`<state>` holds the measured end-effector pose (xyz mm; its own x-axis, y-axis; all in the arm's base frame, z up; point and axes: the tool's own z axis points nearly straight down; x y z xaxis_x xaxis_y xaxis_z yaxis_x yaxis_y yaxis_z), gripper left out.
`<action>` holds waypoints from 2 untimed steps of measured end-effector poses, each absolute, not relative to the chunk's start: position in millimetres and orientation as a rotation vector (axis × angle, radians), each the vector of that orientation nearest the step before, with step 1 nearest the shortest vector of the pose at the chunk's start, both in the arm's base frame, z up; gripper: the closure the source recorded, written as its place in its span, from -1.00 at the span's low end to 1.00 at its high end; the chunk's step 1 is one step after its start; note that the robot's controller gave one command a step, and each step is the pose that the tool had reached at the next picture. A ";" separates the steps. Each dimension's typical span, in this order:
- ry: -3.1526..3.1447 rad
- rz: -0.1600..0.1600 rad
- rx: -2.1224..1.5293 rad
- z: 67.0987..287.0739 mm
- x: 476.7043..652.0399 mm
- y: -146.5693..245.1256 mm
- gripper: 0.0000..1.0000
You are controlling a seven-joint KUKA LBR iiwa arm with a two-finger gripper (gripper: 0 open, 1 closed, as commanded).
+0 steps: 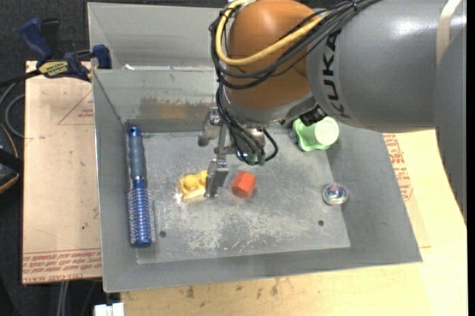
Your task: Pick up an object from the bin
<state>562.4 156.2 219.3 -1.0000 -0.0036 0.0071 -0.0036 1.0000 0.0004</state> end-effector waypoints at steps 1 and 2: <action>-3.130 -0.007 0.355 74.9 571.8 127.7 -1.00; -3.143 -0.004 0.146 100.7 573.8 139.1 -1.00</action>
Offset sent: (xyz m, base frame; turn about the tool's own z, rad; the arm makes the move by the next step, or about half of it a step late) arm 0.0057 -0.0311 -0.1493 -0.2231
